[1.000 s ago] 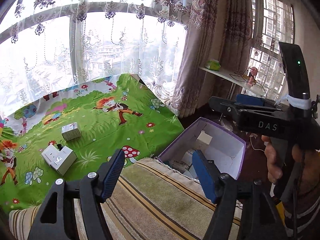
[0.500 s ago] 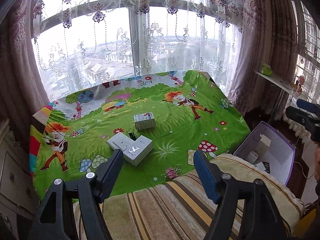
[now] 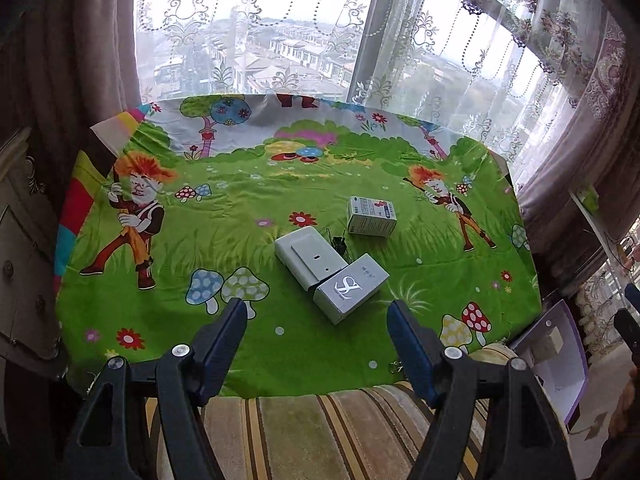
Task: Organize rigid objects
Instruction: 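Move both open tools back over the remaining boxes, then grasp the white plastic device with the left tool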
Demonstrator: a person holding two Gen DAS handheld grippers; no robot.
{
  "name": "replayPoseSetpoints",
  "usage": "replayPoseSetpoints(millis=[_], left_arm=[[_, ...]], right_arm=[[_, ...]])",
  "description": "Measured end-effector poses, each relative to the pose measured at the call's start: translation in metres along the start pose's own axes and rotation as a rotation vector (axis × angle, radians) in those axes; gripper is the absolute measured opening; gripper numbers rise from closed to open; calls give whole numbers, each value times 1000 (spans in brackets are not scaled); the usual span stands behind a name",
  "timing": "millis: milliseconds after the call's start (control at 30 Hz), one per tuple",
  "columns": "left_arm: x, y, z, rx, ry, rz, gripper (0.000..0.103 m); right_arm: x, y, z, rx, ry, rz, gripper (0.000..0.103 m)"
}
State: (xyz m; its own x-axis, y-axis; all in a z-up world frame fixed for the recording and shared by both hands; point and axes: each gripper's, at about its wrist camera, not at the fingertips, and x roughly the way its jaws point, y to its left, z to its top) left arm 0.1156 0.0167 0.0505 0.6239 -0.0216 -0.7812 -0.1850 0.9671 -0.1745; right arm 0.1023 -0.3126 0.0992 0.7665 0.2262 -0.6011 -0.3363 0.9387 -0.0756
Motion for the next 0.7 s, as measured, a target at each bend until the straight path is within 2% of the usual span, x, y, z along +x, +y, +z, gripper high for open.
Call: replayPoseSetpoints(millis=[267,400,567,700], left_arm=[[68,29,36,-178,153,2,73],[112,33,50,-237,223,37,73],[165,31,54,-319,327,45,73],[195,26,57,-363,364,72,73]], right_arm=[[48,15,20,-40,78,39,103],[66,24,25,-72,106,49,103],[77,32,25,-102,125,54,103],[86,32,21,-104,146,56,103]])
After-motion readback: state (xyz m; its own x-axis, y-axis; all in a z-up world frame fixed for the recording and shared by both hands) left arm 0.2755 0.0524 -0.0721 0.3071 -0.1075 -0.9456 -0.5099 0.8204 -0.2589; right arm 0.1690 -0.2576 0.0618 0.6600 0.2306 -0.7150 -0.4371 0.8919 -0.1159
